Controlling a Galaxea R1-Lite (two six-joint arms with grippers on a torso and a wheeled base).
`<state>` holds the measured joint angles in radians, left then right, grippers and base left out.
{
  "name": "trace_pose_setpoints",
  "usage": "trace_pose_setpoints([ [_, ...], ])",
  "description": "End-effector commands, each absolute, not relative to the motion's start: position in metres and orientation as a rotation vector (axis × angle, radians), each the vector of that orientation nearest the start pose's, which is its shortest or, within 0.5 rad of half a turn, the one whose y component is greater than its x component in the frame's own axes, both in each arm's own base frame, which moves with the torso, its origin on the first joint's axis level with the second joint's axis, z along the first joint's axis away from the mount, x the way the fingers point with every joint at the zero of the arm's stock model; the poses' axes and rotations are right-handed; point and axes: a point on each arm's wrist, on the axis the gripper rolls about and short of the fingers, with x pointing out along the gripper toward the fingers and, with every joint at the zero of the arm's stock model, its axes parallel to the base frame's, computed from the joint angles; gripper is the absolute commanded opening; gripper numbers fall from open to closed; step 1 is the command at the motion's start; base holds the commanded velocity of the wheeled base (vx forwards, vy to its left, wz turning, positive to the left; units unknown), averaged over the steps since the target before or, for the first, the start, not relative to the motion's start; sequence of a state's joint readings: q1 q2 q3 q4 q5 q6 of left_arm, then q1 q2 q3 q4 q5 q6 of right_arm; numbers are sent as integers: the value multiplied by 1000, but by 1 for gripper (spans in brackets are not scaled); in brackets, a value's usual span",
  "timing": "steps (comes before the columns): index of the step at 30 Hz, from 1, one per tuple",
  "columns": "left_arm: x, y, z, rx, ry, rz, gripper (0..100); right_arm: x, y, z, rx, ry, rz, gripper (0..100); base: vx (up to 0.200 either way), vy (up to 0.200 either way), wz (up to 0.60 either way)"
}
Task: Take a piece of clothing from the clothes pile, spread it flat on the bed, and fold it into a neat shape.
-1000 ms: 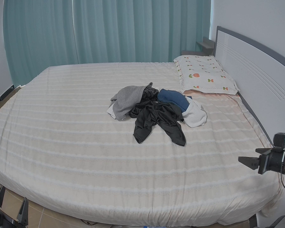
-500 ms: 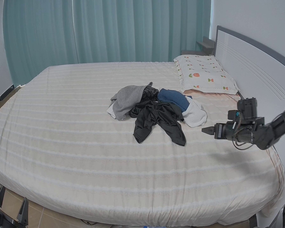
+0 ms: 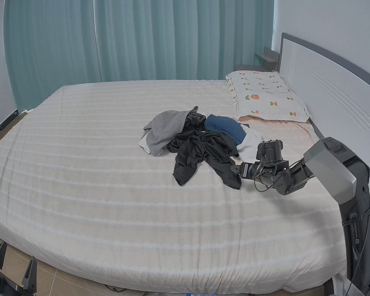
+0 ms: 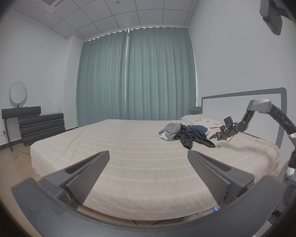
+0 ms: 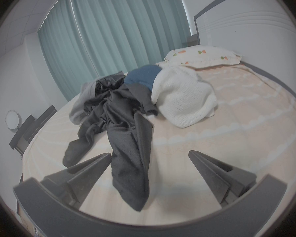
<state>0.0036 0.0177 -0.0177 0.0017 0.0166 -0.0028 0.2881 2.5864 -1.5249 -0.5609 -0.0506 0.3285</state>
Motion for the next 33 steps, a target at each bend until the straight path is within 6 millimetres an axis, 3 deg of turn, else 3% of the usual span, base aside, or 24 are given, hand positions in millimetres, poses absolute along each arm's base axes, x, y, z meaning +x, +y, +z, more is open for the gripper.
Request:
trace_pose_setpoints([
  [1,-23,0,76,-3,0,21,100,486,148,-35,236,541,151,100,0,0,0],
  [4,-23,0,76,-3,0,21,100,488,152,-40,233,539,158,100,0,0,0],
  [5,-23,0,76,-3,-2,21,100,487,155,-41,231,541,164,0,0,0,0],
  [13,-23,0,76,-3,0,20,100,486,168,-42,228,532,191,0,0,0,0],
  [21,-23,0,76,-3,0,23,100,476,167,-16,273,512,190,0,0,0,0],
  [22,-23,0,76,-3,-2,21,100,463,162,7,332,515,199,0,0,0,0],
  [24,-23,0,76,-3,-2,21,100,457,159,14,354,526,206,0,0,0,0],
  [30,-23,0,76,-3,0,21,100,397,129,51,546,629,310,0,0,0,0],
  [31,-23,0,76,-3,0,21,100,397,129,51,546,629,310,0,0,0,0],
  [33,-23,0,76,-3,0,21,100,372,117,72,654,616,346,0,0,0,0],
])
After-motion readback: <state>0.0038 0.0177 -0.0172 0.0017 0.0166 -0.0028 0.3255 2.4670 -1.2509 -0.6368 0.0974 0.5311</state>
